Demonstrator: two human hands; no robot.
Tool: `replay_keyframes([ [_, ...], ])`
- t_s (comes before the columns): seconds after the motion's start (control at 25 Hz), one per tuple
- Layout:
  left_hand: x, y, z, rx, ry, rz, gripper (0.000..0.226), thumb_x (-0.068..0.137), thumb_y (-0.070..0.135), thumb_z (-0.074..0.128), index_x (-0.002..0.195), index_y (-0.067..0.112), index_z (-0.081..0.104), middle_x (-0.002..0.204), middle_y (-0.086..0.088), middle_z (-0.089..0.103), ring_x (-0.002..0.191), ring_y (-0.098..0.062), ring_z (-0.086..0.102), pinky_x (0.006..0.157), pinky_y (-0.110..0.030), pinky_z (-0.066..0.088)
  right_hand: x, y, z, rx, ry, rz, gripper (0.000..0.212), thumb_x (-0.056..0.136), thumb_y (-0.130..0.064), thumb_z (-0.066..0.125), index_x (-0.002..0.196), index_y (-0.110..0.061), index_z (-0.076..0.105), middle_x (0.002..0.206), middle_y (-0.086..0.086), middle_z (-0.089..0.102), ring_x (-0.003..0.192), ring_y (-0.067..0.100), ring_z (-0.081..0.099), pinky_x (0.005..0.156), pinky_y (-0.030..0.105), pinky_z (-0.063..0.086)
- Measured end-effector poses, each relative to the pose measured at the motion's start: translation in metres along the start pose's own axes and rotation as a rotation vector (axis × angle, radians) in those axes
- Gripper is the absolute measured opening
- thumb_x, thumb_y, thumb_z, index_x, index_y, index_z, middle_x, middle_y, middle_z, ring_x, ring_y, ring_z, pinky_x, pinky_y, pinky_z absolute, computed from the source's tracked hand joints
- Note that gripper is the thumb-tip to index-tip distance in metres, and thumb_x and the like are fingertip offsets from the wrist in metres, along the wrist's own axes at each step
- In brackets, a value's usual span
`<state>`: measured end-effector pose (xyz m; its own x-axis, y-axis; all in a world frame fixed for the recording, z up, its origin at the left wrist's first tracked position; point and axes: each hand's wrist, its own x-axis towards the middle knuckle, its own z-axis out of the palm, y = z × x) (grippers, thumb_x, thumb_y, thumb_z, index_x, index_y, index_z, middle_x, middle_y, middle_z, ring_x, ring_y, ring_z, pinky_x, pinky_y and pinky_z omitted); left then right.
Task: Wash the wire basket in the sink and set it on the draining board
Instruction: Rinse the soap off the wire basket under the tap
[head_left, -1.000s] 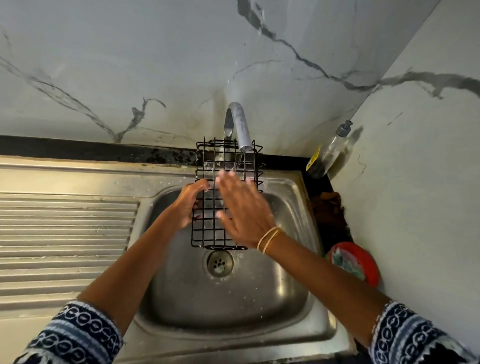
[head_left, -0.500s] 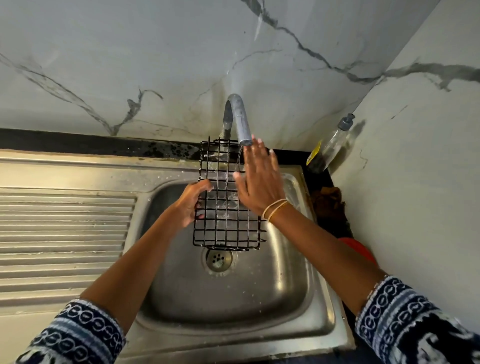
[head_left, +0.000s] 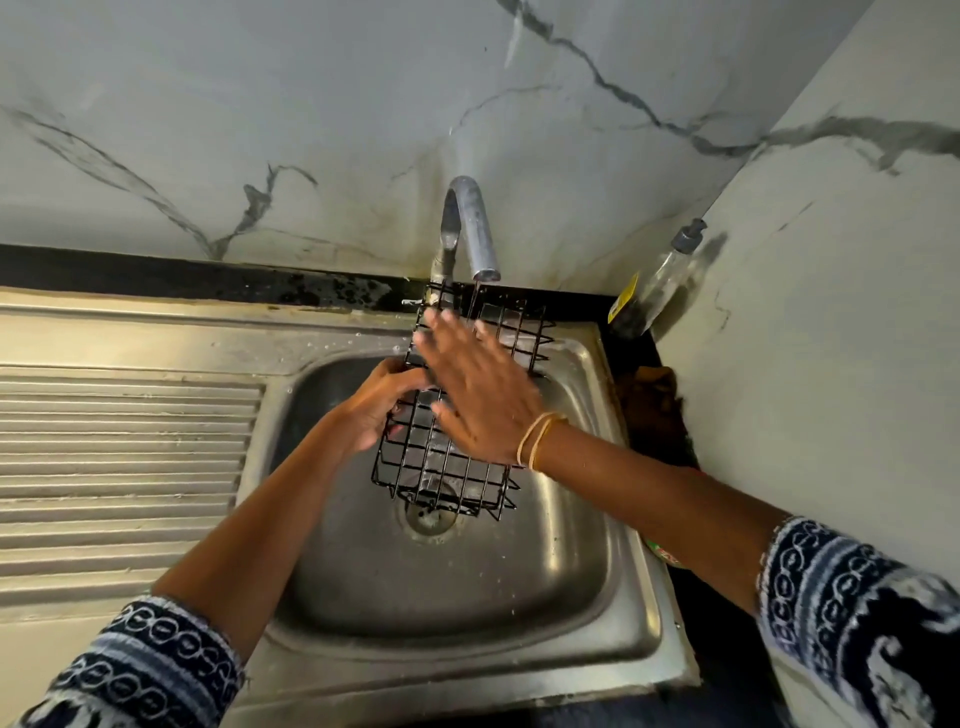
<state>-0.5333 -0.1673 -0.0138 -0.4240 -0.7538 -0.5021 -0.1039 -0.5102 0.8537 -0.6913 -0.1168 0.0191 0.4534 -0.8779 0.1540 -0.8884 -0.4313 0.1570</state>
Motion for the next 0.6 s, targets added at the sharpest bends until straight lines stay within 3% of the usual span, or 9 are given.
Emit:
replay_keyframes([
  [0.04,0.0,-0.001,0.001,0.018,0.004,0.002,0.083,0.051,0.052,0.079,0.123,0.021,0.051,0.104,-0.008,0.062,0.096,-0.033,0.056,0.083,-0.042,0.048,-0.008,0.004,-0.001,-0.029,-0.02,-0.09,0.073,0.095,-0.044,0.032,0.152,-0.007,0.006,0.16,0.015,0.004,0.148,0.028,0.002,0.12,0.05,0.007],
  [0.08,-0.002,-0.001,0.001,0.008,0.009,-0.008,0.086,0.05,0.051,0.077,0.125,0.021,0.049,0.103,-0.007,0.061,0.092,-0.029,0.056,0.08,-0.04,0.05,-0.007,0.016,-0.003,-0.058,-0.014,-0.105,0.072,0.095,-0.045,0.032,0.152,-0.008,0.007,0.16,0.013,0.005,0.149,0.026,0.003,0.12,0.05,0.008],
  [0.16,-0.007,0.003,0.005,-0.03,0.026,-0.037,0.093,0.045,0.049,0.073,0.128,0.019,0.044,0.09,-0.001,0.052,0.073,-0.016,0.044,0.061,-0.027,0.038,0.01,0.049,-0.012,-0.062,0.044,0.146,0.071,0.097,-0.046,0.03,0.152,-0.008,0.008,0.16,0.012,0.006,0.148,0.027,0.005,0.119,0.052,0.01],
  [0.24,-0.004,0.0,0.008,-0.052,0.044,-0.04,0.097,0.044,0.049,0.073,0.131,0.017,0.042,0.088,0.001,0.049,0.07,-0.013,0.04,0.058,-0.027,0.032,0.017,0.054,-0.018,0.028,0.099,0.407,0.072,0.096,-0.046,0.029,0.152,-0.005,0.008,0.16,0.015,0.005,0.148,0.029,0.003,0.12,0.05,0.005],
  [0.32,-0.001,-0.001,0.013,-0.099,0.062,-0.01,0.095,0.047,0.049,0.074,0.131,0.016,0.044,0.089,-0.001,0.051,0.074,-0.014,0.043,0.06,-0.028,0.034,0.005,0.02,-0.003,0.053,0.087,0.33,0.072,0.096,-0.045,0.03,0.152,-0.004,0.01,0.16,0.016,0.005,0.148,0.029,0.001,0.12,0.048,0.004],
  [0.4,-0.004,-0.002,0.016,-0.147,0.089,0.025,0.09,0.049,0.048,0.074,0.128,0.014,0.046,0.096,-0.005,0.054,0.083,-0.019,0.047,0.063,-0.032,0.037,-0.023,-0.011,0.007,0.014,0.022,0.089,0.072,0.097,-0.046,0.03,0.152,-0.005,0.009,0.16,0.014,0.004,0.149,0.027,0.0,0.12,0.049,0.009],
  [0.48,-0.007,-0.007,0.017,-0.234,0.129,0.054,0.089,0.048,0.047,0.074,0.124,0.013,0.045,0.092,-0.003,0.053,0.08,-0.017,0.047,0.062,-0.031,0.037,-0.027,0.002,0.009,0.014,0.041,0.046,0.069,0.097,-0.045,0.031,0.152,-0.009,0.01,0.16,0.011,0.006,0.149,0.025,0.001,0.119,0.051,0.013],
  [0.6,-0.006,-0.014,0.016,-0.371,0.139,0.089,0.078,0.049,0.04,0.074,0.116,0.016,0.042,0.085,0.002,0.051,0.07,-0.013,0.046,0.059,-0.029,0.036,-0.007,0.01,0.0,0.124,0.163,0.485,0.067,0.096,-0.04,0.031,0.153,-0.012,0.01,0.161,0.01,0.004,0.149,0.028,-0.002,0.119,0.053,0.011],
])
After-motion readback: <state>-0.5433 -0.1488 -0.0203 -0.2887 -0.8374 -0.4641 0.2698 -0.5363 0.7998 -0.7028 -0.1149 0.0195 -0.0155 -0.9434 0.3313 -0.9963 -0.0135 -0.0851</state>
